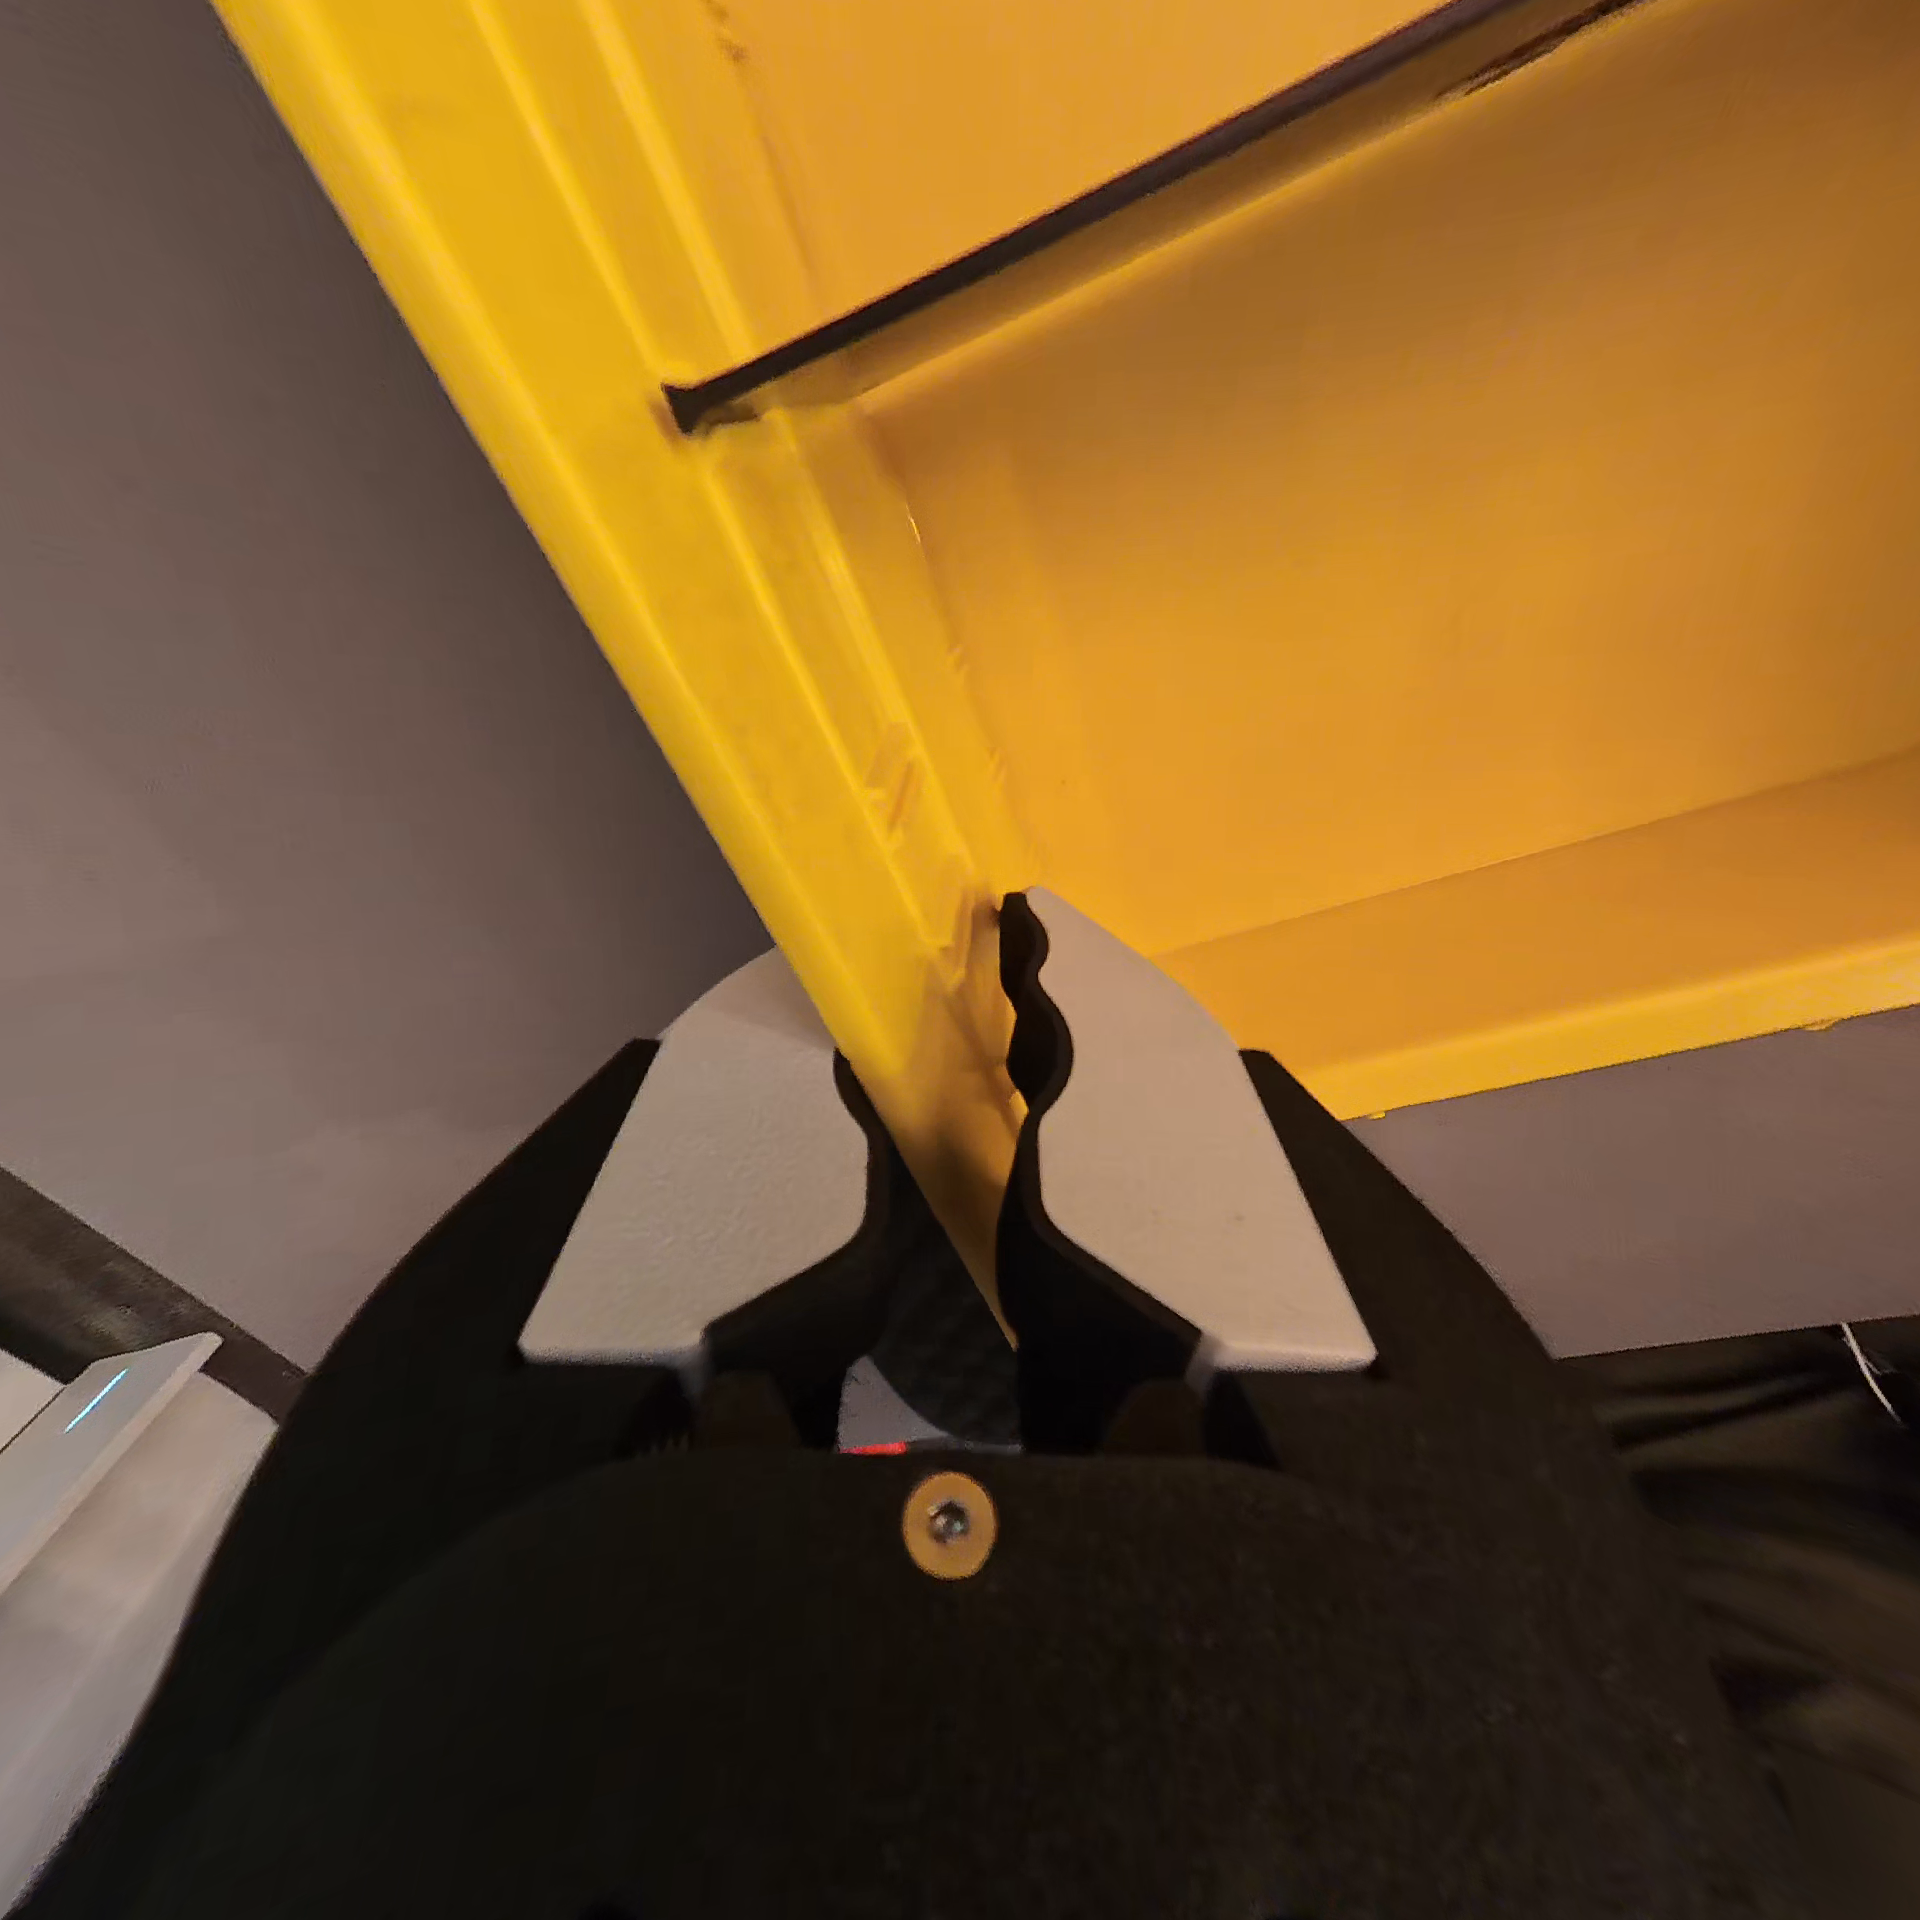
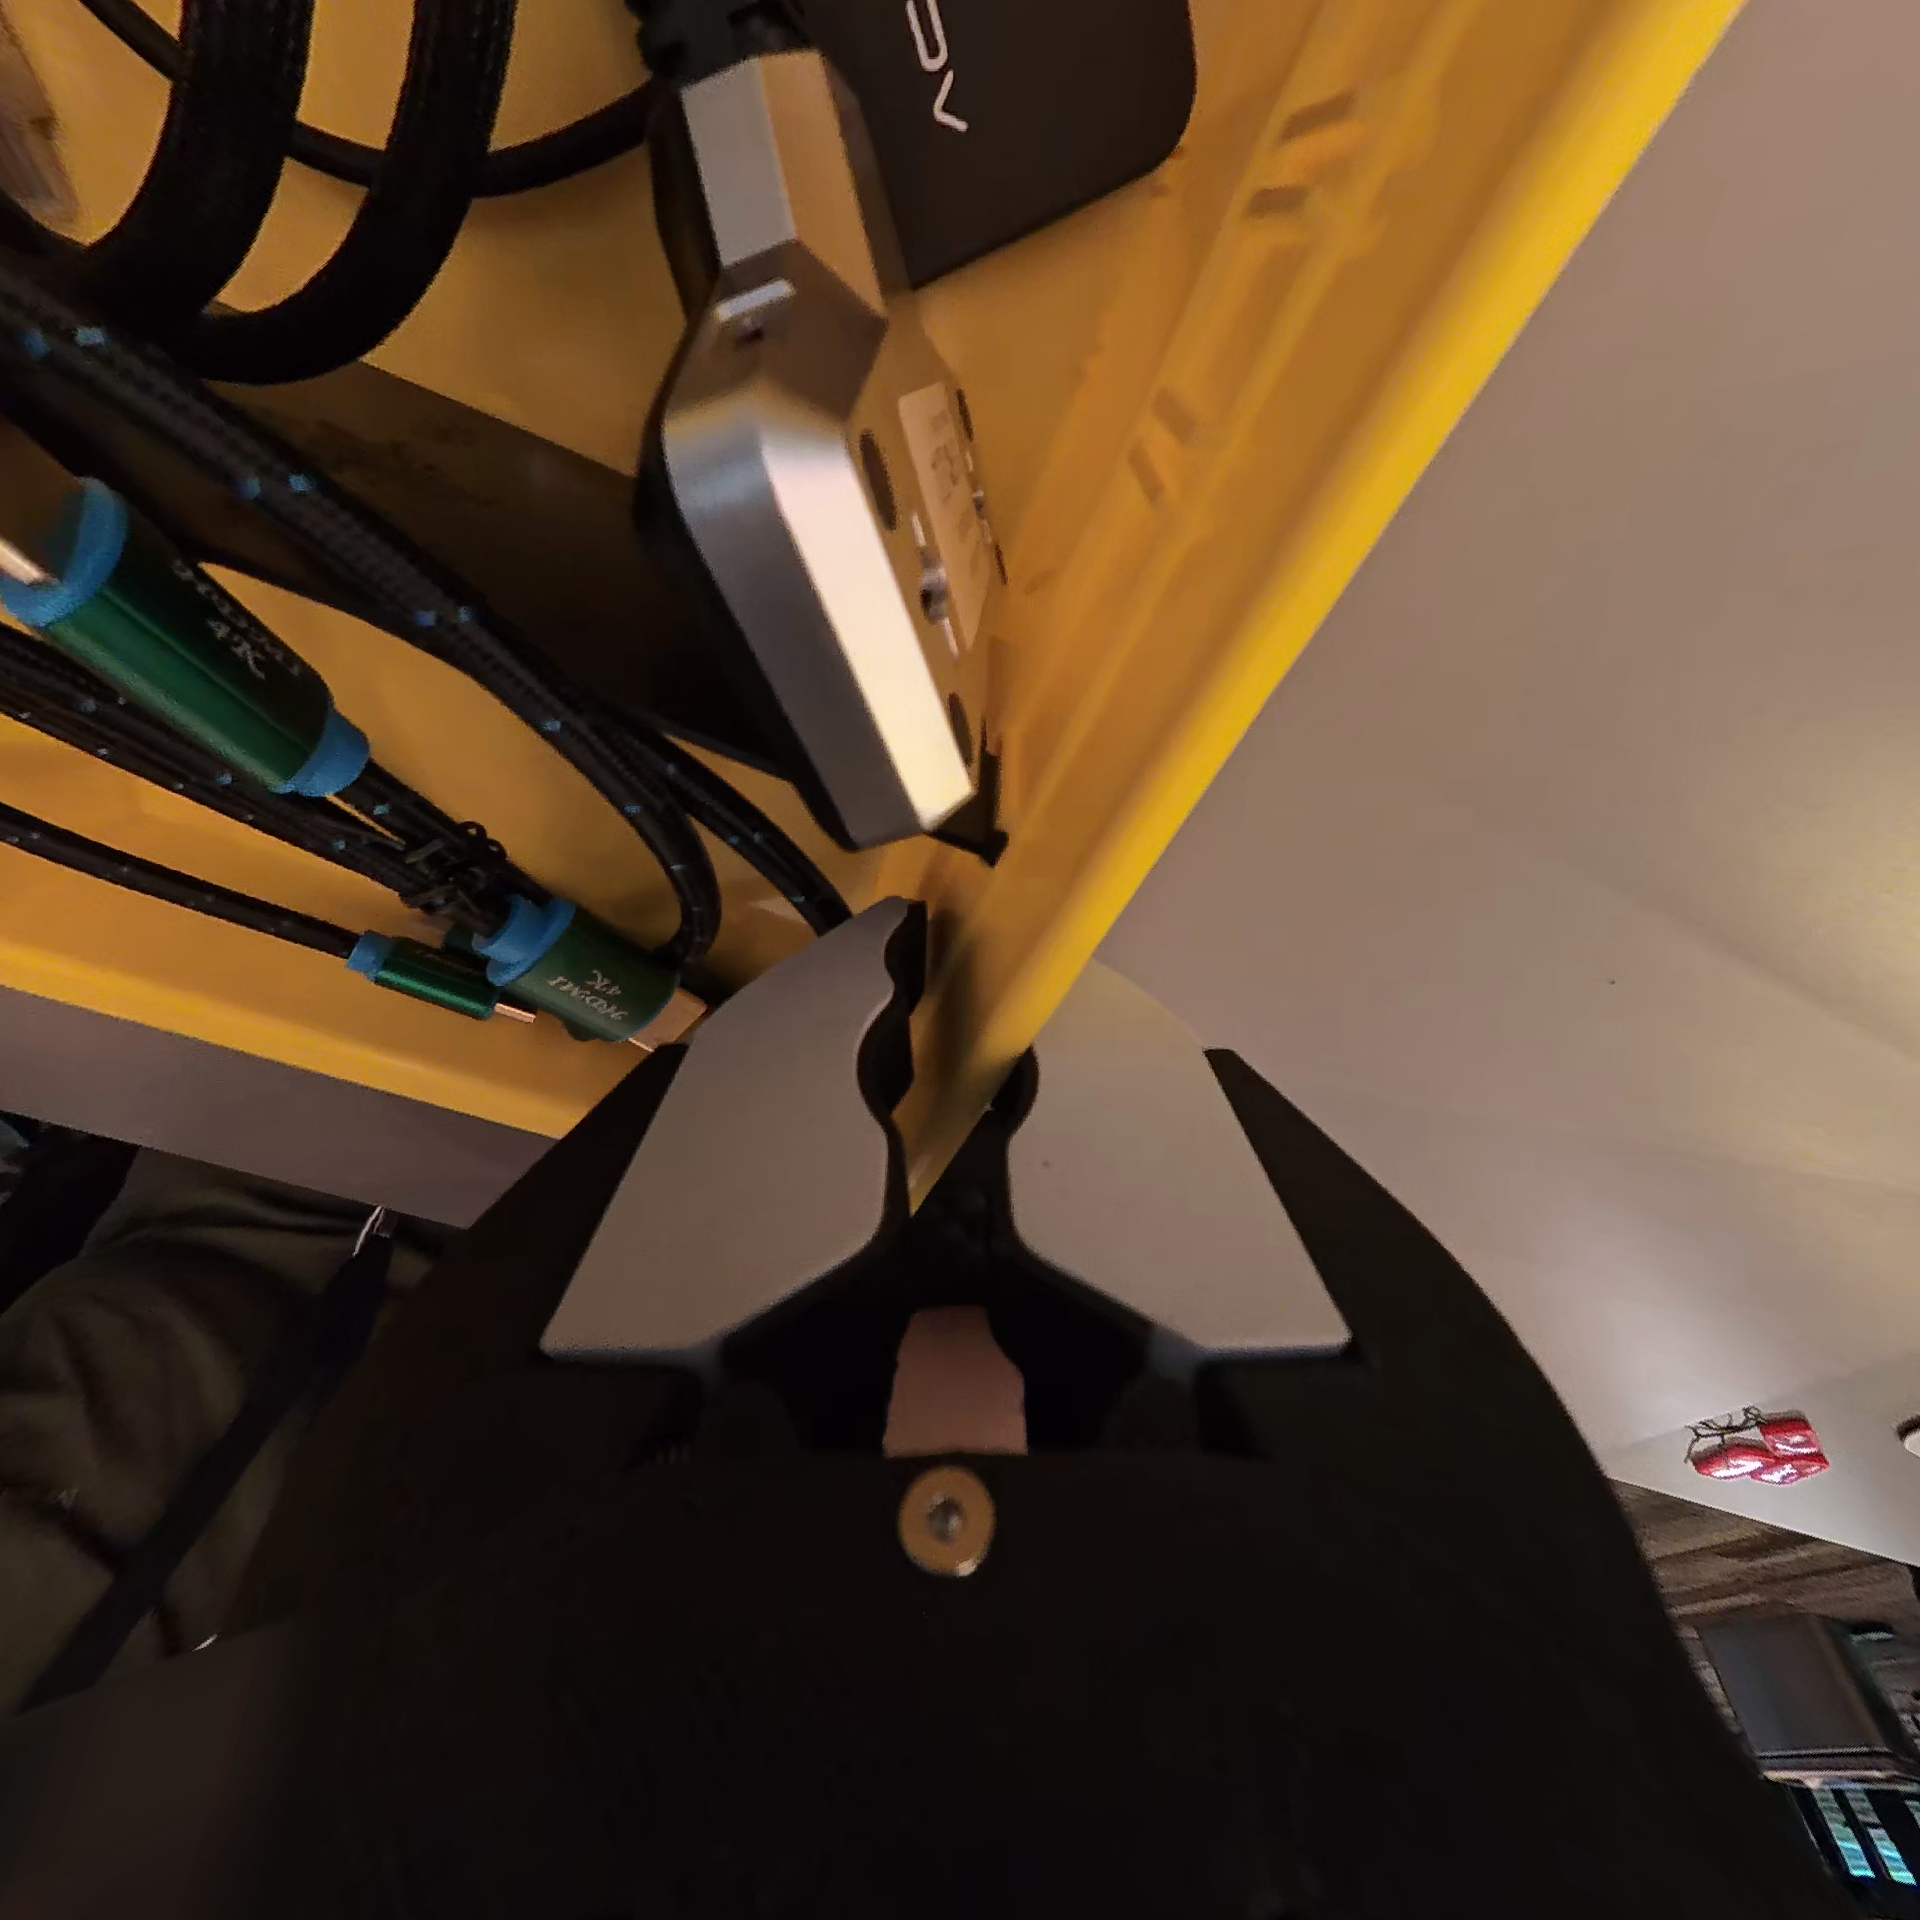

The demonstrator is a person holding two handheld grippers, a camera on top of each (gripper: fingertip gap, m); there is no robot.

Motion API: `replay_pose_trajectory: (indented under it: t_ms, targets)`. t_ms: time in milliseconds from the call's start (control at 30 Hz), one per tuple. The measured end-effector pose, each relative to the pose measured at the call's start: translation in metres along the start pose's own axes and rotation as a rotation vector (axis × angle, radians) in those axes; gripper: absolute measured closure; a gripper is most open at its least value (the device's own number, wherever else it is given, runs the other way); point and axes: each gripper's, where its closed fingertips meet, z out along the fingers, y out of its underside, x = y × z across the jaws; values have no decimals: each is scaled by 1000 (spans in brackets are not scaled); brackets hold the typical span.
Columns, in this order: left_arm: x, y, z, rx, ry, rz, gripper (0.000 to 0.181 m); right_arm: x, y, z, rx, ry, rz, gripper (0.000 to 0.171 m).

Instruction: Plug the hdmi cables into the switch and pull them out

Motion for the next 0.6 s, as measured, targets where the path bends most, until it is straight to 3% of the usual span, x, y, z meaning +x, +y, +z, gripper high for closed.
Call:
replay_pose_trajectory:
  t_ms: [600]
  targets:
    - [1,-4,-51,214,-88,18,154,-5,5,-8,-37,-117,-55,160]
